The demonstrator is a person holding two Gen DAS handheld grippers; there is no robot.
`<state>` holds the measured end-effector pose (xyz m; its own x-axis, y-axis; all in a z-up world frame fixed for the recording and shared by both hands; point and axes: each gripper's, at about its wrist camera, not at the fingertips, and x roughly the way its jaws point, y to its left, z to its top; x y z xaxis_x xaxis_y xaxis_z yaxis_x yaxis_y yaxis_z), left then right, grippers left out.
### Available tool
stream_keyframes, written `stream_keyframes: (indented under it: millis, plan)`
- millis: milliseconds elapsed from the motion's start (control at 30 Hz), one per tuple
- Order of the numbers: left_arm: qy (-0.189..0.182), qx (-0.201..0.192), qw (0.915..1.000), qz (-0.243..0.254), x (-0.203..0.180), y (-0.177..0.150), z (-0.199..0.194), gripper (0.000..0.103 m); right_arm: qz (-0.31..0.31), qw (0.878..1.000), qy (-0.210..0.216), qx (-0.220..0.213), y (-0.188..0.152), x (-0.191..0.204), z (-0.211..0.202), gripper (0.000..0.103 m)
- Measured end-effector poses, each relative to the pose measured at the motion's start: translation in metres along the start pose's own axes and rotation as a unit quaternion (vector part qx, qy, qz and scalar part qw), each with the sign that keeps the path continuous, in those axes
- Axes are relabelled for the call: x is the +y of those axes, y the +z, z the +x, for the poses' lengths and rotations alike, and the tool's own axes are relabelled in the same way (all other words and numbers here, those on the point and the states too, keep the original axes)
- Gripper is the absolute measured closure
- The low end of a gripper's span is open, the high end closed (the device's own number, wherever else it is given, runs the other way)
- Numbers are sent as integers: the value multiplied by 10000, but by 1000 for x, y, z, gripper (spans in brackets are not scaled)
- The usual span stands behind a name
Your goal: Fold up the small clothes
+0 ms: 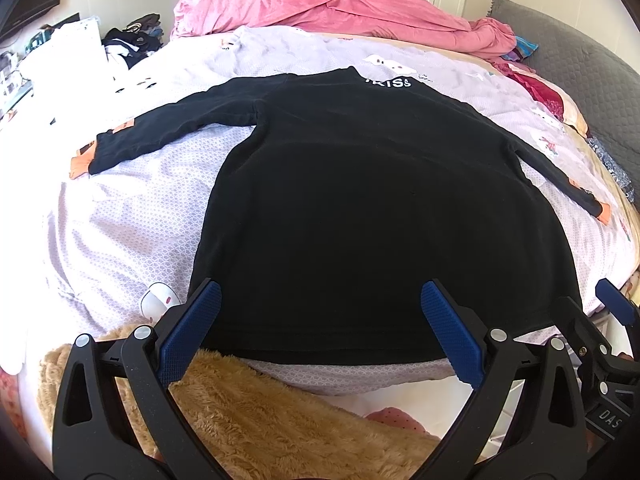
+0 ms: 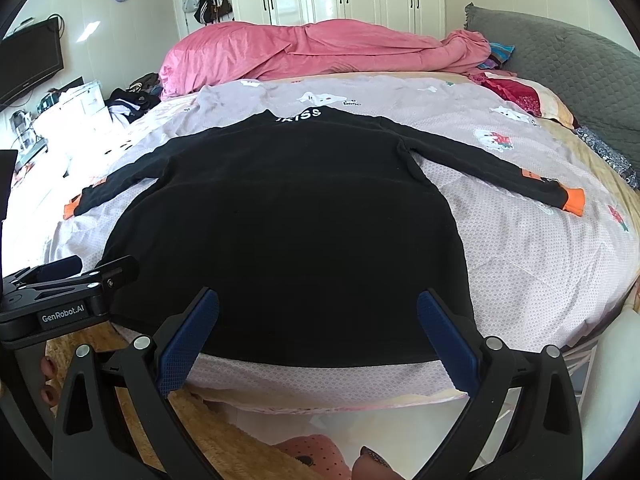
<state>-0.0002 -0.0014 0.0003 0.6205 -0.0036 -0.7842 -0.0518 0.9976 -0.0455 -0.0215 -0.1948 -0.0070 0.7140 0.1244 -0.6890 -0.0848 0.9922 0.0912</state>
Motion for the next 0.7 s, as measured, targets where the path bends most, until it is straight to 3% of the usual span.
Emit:
stream_keyframes:
  millis: [700]
  plan:
    - [19,29,10000,-2,-1,2,1,9,59,10000,-3,-9,0,-3,-1,4]
